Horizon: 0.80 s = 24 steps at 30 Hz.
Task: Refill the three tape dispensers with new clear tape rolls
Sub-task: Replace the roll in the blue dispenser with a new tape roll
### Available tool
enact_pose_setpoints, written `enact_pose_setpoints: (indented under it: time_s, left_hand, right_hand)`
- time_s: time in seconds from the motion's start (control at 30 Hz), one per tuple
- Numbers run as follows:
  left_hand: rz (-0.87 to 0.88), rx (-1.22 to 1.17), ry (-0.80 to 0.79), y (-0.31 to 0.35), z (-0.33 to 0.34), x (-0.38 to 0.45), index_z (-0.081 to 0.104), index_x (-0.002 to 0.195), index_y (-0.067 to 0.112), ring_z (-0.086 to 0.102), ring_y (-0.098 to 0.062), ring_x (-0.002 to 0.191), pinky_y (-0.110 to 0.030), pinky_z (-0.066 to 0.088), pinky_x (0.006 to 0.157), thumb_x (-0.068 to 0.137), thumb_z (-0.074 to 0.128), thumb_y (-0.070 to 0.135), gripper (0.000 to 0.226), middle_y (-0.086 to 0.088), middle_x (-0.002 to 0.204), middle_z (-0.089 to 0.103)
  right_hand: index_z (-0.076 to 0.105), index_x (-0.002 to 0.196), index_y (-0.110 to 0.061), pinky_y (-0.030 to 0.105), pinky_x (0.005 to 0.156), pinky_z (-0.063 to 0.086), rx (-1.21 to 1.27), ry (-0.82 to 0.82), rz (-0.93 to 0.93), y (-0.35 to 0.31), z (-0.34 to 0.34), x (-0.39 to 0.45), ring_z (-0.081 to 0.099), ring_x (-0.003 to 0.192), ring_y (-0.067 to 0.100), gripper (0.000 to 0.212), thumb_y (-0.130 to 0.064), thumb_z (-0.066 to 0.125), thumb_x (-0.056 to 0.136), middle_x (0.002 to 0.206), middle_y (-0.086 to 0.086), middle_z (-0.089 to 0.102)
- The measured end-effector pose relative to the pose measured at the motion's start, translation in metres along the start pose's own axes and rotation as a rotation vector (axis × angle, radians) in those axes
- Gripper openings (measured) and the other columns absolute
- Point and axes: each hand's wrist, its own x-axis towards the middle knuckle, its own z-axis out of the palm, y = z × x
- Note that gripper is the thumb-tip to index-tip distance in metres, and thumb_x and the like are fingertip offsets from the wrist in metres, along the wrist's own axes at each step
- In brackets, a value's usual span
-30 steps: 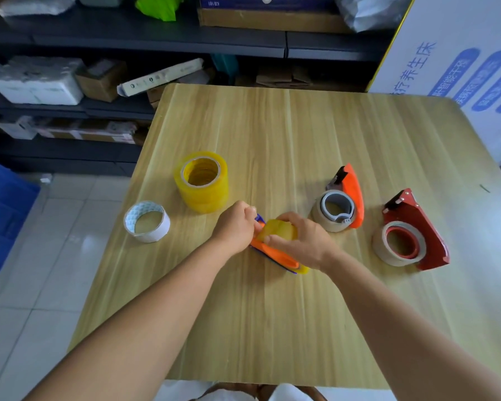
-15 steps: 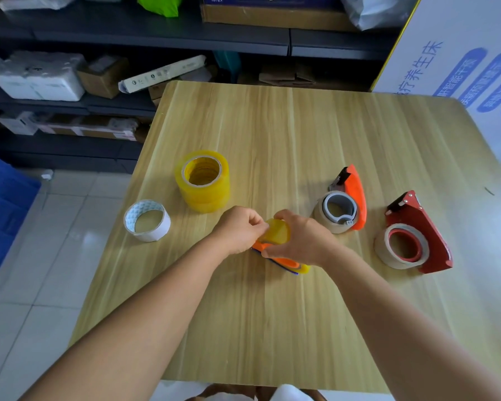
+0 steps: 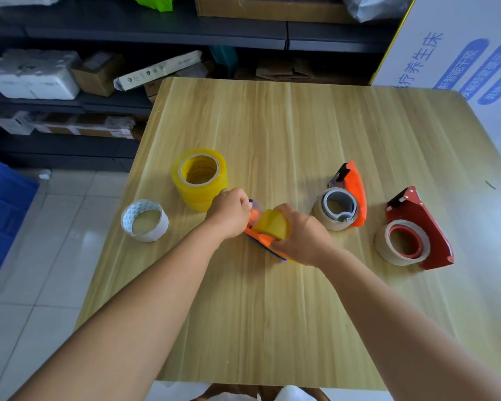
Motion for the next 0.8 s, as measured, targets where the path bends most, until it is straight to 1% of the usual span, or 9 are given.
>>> enact_pose_setpoints:
  time_s: [0.13,0.23,0.3,0.4,0.47,0.53,0.63,0.7,0.8]
  left_hand:
    - [-0.009,0.003,0.021,0.004,-0.009,0.002,0.053,0.084,0.015,0.049,-0.026,0.087,-0.029,0.037,0.07,0.095,0.047,0.025,0.016,-0.012,0.108,0.057]
    - [0.007,-0.039,0.041,0.009,-0.019,0.0,0.058,0.089,0.012,0.057,-0.029,0.095,-0.03,0.039,0.072,0.096,0.047,0.023,0.017,-0.012,0.104,0.064]
    - [0.02,-0.04,0.052,0.011,-0.024,0.001,0.061,0.092,0.01,0.058,-0.029,0.098,-0.029,0.039,0.073,0.096,0.048,0.021,0.017,-0.012,0.104,0.066]
    - [0.016,-0.026,0.089,0.013,-0.028,-0.001,0.06,0.09,0.011,0.058,-0.029,0.096,-0.028,0.038,0.071,0.096,0.048,0.02,0.016,-0.012,0.102,0.066]
    - [0.015,-0.012,0.104,0.015,-0.029,-0.001,0.059,0.088,0.012,0.057,-0.028,0.09,-0.028,0.039,0.069,0.096,0.047,0.019,0.015,-0.011,0.099,0.066]
    - [0.022,0.0,0.1,0.019,-0.028,-0.003,0.054,0.086,0.015,0.052,-0.024,0.082,-0.029,0.038,0.067,0.096,0.047,0.02,0.014,-0.009,0.095,0.063]
    - [0.041,0.033,0.092,0.025,-0.025,-0.007,0.052,0.086,0.015,0.051,-0.023,0.08,-0.029,0.037,0.064,0.096,0.045,0.02,0.013,-0.005,0.091,0.058]
    - [0.042,0.031,0.101,0.026,-0.025,-0.011,0.05,0.087,0.014,0.049,-0.024,0.079,-0.03,0.035,0.063,0.096,0.043,0.019,0.013,-0.004,0.089,0.055]
    - [0.017,-0.04,0.12,0.026,-0.027,-0.015,0.046,0.086,0.012,0.049,-0.026,0.078,-0.031,0.036,0.063,0.097,0.041,0.018,0.013,-0.007,0.089,0.054]
  right_hand:
    - [0.044,0.126,-0.029,0.027,0.063,0.039,0.056,0.051,-0.033,0.006,-0.005,-0.001,0.054,0.074,0.022,0.057,-0.032,0.071,0.077,0.084,-0.001,0.057]
    - [0.044,0.126,-0.033,0.026,0.066,0.039,0.107,0.069,-0.038,0.012,-0.008,-0.004,0.055,0.078,0.022,0.057,-0.031,0.072,0.076,0.087,-0.002,0.058]
    - [0.043,0.127,-0.033,0.026,0.066,0.042,0.123,0.056,-0.042,0.015,-0.01,-0.006,0.058,0.078,0.021,0.06,-0.031,0.073,0.075,0.087,-0.003,0.059]
    - [0.043,0.127,-0.032,0.032,0.066,0.051,0.093,0.024,-0.041,0.017,-0.015,-0.01,0.059,0.076,0.022,0.065,-0.034,0.076,0.071,0.085,-0.002,0.06]
    - [0.042,0.127,-0.033,0.034,0.066,0.053,0.041,0.005,-0.03,0.013,-0.019,-0.011,0.059,0.075,0.022,0.068,-0.04,0.076,0.069,0.083,-0.001,0.059]
    - [0.039,0.13,-0.034,0.031,0.063,0.05,-0.023,-0.02,-0.008,0.005,-0.022,-0.011,0.057,0.073,0.022,0.071,-0.045,0.075,0.069,0.083,0.0,0.056]
    - [0.031,0.137,-0.031,0.031,0.061,0.048,-0.078,-0.039,0.004,-0.006,-0.023,-0.01,0.055,0.071,0.021,0.079,-0.047,0.074,0.072,0.083,0.0,0.054]
    - [0.025,0.142,-0.03,0.03,0.062,0.046,-0.078,-0.019,0.019,-0.008,-0.021,-0.01,0.054,0.072,0.022,0.087,-0.047,0.074,0.072,0.082,0.0,0.053]
    - [0.015,0.147,-0.029,0.03,0.065,0.046,-0.085,-0.011,0.043,-0.009,-0.018,-0.01,0.056,0.076,0.024,0.1,-0.05,0.075,0.07,0.084,0.001,0.053]
